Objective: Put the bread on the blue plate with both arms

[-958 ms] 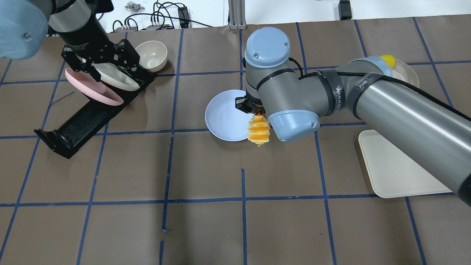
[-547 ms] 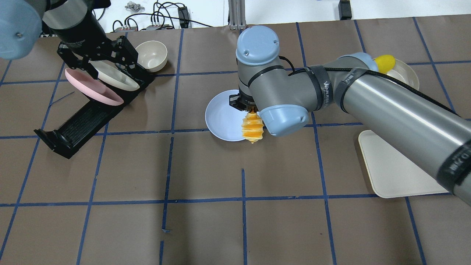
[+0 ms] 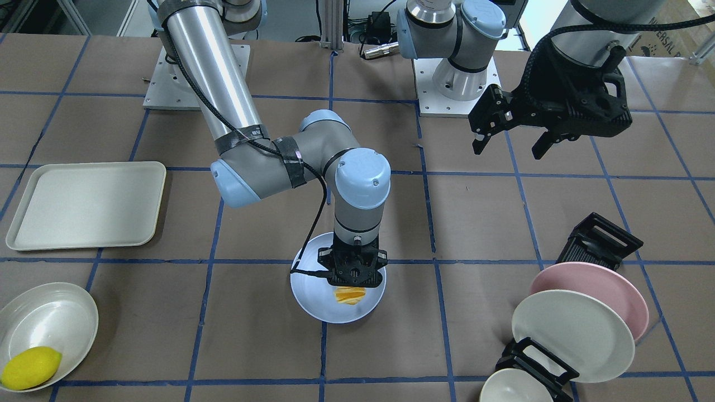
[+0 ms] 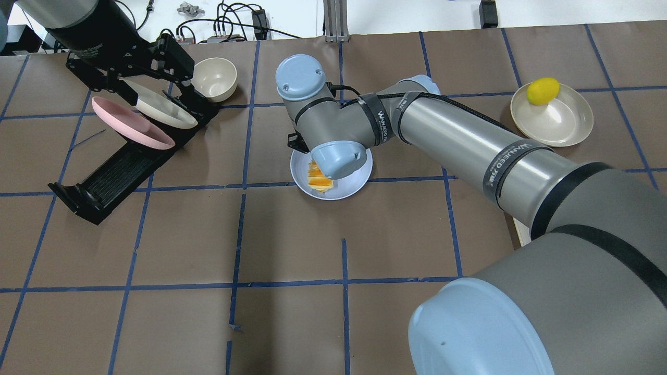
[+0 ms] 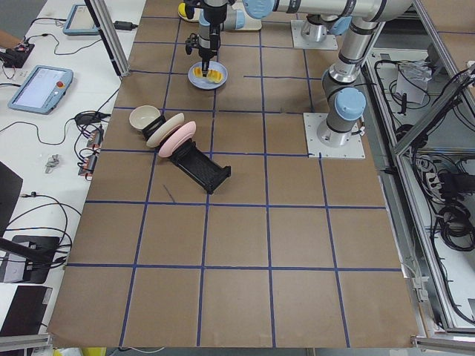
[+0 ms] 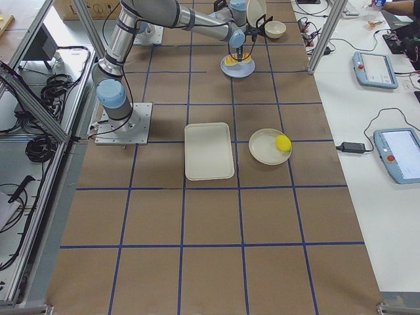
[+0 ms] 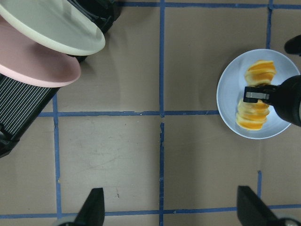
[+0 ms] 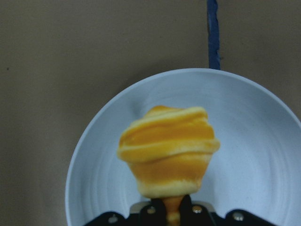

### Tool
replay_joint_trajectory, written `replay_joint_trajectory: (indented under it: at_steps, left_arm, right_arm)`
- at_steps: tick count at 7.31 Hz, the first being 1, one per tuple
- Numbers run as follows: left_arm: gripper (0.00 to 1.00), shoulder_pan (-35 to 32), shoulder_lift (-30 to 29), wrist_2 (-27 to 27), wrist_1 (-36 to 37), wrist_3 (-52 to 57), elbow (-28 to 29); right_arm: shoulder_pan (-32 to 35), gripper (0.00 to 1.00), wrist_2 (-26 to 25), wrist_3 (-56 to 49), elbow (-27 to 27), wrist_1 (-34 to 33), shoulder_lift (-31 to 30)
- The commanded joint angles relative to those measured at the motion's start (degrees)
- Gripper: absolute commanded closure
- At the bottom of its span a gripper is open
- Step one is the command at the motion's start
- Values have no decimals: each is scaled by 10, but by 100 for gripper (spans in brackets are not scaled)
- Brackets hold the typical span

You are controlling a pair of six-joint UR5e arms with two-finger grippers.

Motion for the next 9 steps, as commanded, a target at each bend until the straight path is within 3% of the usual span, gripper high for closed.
replay_joint_trajectory:
  at_steps: [1, 3, 4, 5, 6, 7, 9]
  left_arm:
    - [0, 0, 0, -13, 0, 1, 1]
    - [0, 0, 1, -36, 0, 4, -1]
    - [0, 0, 1, -31, 0, 5, 5]
    - [0, 0, 6, -17, -3, 5, 5]
    - [0, 0, 7, -4, -3, 5, 5]
    - [0, 0, 9, 7, -3, 5, 5]
    - [0, 0, 14, 41, -29, 5, 6]
  right_arm:
    - [-1, 98, 1, -4, -4, 25, -1]
    - [-3, 97, 1, -16, -5, 45, -2]
    - [-9, 64, 0, -16, -8, 67, -2]
    - [-10, 22, -1, -16, -8, 70, -2]
    - [-11, 8, 0, -16, -8, 70, -2]
    - [-11, 1, 2, -17, -8, 70, -2]
    - [-14, 0, 5, -17, -11, 73, -15]
